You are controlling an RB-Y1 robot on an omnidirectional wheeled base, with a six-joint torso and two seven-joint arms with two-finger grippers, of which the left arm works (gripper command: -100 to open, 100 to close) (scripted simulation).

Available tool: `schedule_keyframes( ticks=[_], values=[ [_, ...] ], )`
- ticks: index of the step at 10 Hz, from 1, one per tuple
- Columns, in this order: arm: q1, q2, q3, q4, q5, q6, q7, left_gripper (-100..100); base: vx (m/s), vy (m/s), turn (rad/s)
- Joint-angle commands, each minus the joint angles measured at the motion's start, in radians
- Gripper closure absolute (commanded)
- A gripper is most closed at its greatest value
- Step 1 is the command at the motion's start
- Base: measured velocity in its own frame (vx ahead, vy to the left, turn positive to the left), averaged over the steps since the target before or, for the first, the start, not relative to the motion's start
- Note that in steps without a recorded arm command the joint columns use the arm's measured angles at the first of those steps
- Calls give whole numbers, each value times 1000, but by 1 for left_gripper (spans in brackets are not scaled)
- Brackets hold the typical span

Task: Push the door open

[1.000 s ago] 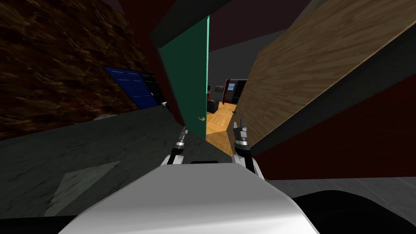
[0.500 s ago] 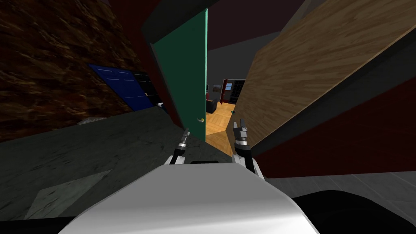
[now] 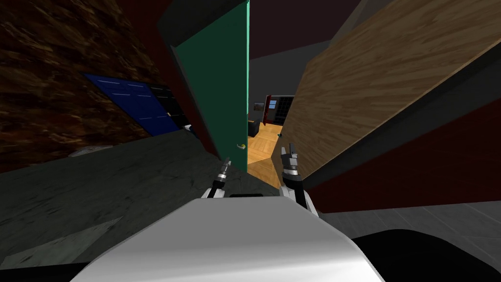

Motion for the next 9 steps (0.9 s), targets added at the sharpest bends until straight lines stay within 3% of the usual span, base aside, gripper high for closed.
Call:
schedule_keyframes(
  ticks=[1,9],
  values=[
    [-11,1,-10,37,2,-10,7,-100,83,65,-89],
    [-65,-3,-59,222,7,-56,33,-100,92,73,-94]
  ],
)
